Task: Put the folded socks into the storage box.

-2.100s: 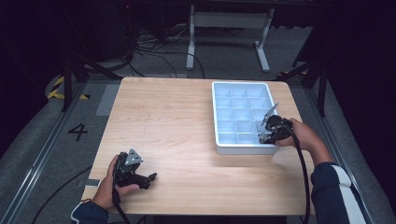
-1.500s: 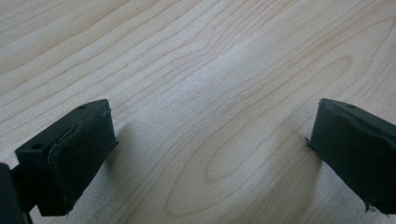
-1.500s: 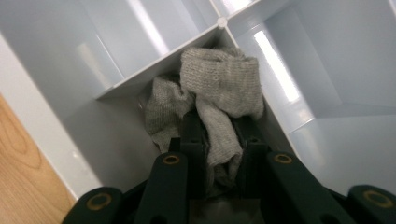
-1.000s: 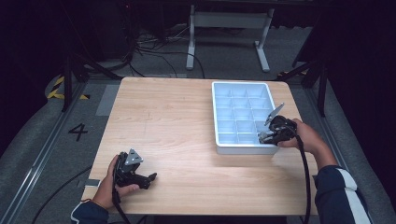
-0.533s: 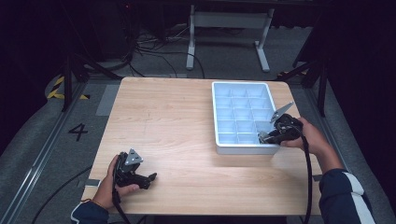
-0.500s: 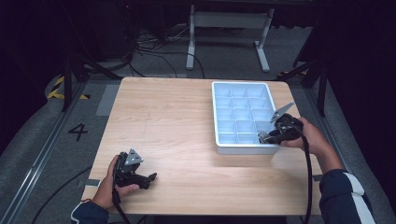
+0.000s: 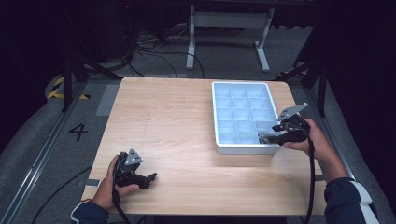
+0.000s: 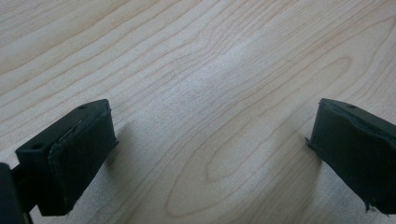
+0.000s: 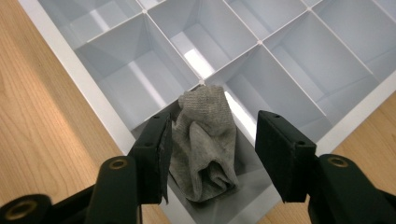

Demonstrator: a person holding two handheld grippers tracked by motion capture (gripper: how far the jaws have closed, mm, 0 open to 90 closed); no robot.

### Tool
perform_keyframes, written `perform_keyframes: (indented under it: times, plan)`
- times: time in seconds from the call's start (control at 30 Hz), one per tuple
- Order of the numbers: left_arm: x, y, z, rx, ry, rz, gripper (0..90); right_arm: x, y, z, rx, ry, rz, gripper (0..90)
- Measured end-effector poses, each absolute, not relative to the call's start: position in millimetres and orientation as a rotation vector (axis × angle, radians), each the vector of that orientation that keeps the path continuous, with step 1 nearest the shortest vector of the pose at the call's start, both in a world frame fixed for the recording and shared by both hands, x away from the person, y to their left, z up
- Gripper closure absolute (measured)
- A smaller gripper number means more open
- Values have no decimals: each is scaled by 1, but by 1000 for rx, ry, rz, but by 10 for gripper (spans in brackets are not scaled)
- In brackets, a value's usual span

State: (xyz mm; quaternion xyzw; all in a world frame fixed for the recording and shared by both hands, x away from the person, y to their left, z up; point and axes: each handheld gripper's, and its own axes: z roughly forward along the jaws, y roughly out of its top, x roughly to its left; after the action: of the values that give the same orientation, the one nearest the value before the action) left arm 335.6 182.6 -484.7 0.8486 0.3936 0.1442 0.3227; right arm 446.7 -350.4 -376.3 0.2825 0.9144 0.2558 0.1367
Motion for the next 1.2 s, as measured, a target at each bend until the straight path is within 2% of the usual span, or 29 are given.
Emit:
perform_keyframes:
  times: [0.67, 1.2]
  plan:
    - [336, 183, -485, 2227, 1033, 379, 4, 412, -361, -364, 799, 2518, 883, 369]
    - [336, 183, -485, 2228, 1033, 379, 4, 387, -376, -370, 800, 2481, 897, 357]
